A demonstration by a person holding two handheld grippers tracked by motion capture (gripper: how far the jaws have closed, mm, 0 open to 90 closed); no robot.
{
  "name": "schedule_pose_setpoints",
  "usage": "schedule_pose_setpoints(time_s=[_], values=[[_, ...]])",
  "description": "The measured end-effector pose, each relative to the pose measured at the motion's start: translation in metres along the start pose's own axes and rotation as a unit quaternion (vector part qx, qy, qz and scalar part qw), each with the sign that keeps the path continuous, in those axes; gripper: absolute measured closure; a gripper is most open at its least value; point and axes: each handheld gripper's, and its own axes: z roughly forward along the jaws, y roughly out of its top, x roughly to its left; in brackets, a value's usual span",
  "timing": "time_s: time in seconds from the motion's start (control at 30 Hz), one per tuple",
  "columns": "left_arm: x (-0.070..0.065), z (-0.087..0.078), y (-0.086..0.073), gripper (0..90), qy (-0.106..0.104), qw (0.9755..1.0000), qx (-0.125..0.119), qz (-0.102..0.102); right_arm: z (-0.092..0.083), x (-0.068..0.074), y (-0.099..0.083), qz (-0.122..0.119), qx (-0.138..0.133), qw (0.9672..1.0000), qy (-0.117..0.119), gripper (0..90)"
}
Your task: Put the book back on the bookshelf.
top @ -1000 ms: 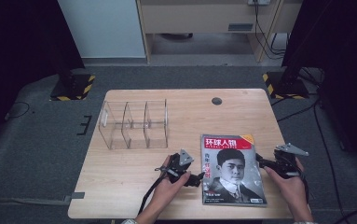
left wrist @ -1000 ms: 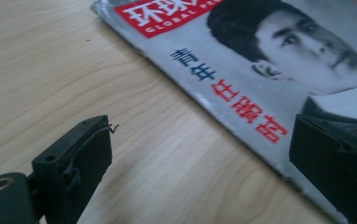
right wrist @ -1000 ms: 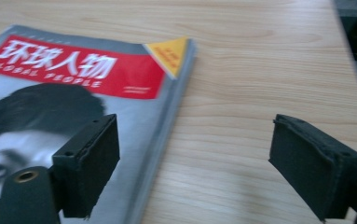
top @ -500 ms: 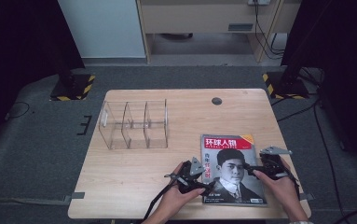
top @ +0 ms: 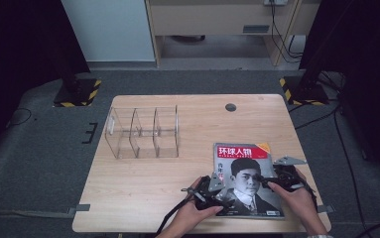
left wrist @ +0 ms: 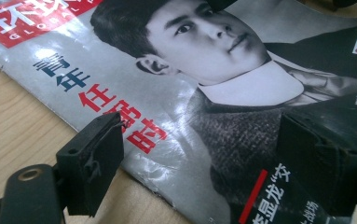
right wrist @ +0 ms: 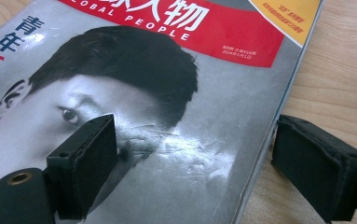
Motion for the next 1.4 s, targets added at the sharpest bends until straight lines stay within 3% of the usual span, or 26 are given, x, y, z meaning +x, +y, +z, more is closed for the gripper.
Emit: schedule_pose_setpoints(time_s=[0.13, 0.3, 0.6, 1.07, 1.4], values=[[-0.001, 0.001, 0.000, 13.5, 0.001, 1.0000, 0.003, 0.008, 0.000, 0.001, 0.000, -0.003, 0.000, 1.0000, 0.002, 13.3], [-0.006, 0.004, 0.001, 12.3, 0.016, 0.9991, 0.017, 0.034, 0.000, 0.002, -0.001, -0.003, 0.002, 1.0000, 0.000, 13.5], [-0.006, 0.005, 0.001, 12.2, 0.016, 0.9990, 0.021, 0.036, -0.006, 0.005, 0.002, -0.007, -0.011, 0.9999, -0.002, 17.4], [-0.007, 0.005, 0.001, 12.1, 0.018, 0.9990, 0.021, 0.036, -0.020, 0.008, 0.010, 0.002, -0.040, 0.9991, 0.012, 32.1], [-0.007, 0.005, 0.001, 12.2, 0.020, 0.9989, 0.022, 0.037, -0.025, 0.019, 0.016, -0.017, -0.064, 0.9975, 0.026, 37.1]])
